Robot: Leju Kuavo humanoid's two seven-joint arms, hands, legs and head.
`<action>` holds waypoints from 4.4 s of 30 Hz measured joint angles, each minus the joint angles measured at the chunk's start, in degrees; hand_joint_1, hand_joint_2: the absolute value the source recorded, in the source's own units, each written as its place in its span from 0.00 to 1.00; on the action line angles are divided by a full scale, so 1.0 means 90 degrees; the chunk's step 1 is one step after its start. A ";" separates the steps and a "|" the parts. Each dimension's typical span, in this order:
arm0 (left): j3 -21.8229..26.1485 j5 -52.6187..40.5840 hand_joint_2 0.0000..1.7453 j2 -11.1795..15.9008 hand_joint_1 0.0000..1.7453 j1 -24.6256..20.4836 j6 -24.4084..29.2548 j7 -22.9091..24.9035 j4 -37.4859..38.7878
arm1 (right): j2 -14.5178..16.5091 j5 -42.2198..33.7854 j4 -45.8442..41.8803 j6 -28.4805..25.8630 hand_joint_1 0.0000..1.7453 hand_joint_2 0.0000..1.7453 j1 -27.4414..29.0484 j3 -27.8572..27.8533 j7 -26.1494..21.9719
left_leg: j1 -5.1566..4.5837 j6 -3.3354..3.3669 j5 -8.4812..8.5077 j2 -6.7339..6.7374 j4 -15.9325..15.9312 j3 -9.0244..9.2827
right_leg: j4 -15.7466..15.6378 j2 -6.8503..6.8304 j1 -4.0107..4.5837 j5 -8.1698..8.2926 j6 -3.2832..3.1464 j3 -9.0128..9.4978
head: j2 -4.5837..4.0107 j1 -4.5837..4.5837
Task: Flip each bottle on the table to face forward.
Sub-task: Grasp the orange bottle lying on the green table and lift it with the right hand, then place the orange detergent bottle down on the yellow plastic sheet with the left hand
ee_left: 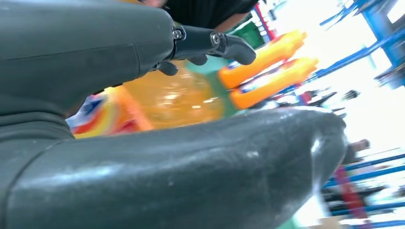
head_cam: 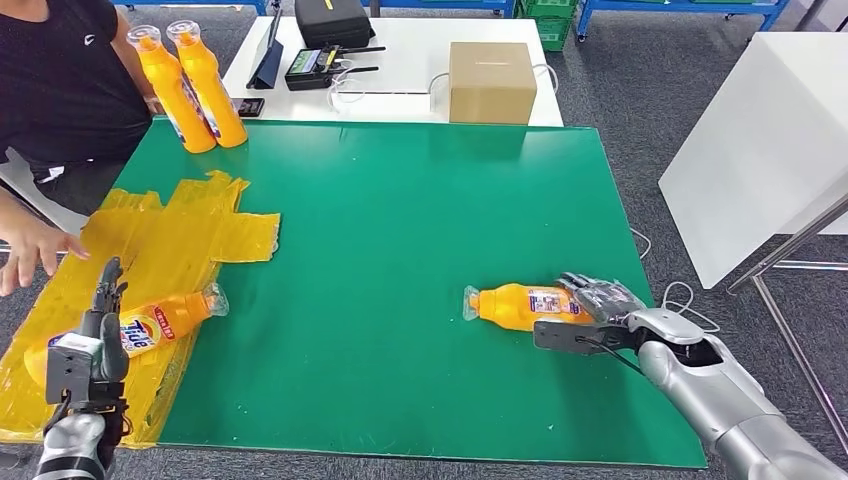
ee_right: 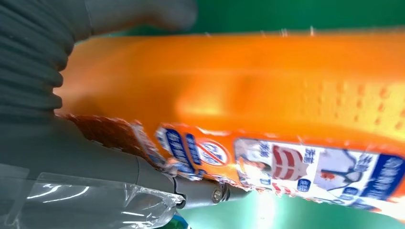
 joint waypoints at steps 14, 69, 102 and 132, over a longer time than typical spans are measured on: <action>0.0614 0.0682 0.00 -0.0651 0.00 -0.0047 -0.1148 0.0080 -0.0894 | 0.0418 -0.0002 0.0600 -0.0534 1.00 1.00 -0.0231 0.0062 -0.0007 | 0.0019 -0.0001 -0.0003 0.0039 -0.0002 0.0011 | -0.0020 0.0036 0.0020 0.0017 0.0006 0.0021 | 0.0000 0.0001; -0.1684 0.2258 1.00 -0.2178 0.00 0.0251 -0.2493 0.1356 -0.1879 | 0.4768 -0.1988 0.0317 -0.1808 1.00 1.00 -0.0399 -0.1377 -0.1207 | 0.0025 -0.0006 0.0003 0.0087 -0.0001 -0.0074 | -0.0019 0.0080 0.0033 0.0037 0.0005 -0.0073 | 0.0000 0.0001; -0.1662 0.2176 1.00 -0.2032 1.00 0.0125 -0.2467 0.1156 -0.1700 | 0.5366 -0.2895 0.1723 -0.1373 1.00 1.00 -0.0882 0.1123 -0.0880 | 0.0025 -0.0007 0.0003 0.0090 -0.0001 -0.0091 | -0.0019 0.0082 0.0033 0.0036 0.0005 -0.0099 | 0.0000 0.0001; -0.1451 -0.0883 1.00 -0.1756 1.00 0.0096 0.0587 0.0529 -0.1979 | 0.4758 -0.1707 -0.0195 -0.3441 0.00 0.00 0.0335 -0.0271 -0.1922 | 0.0025 -0.0007 0.0002 0.0080 -0.0001 -0.0100 | -0.0020 0.0079 0.0034 0.0036 0.0005 -0.0104 | 0.0000 0.0001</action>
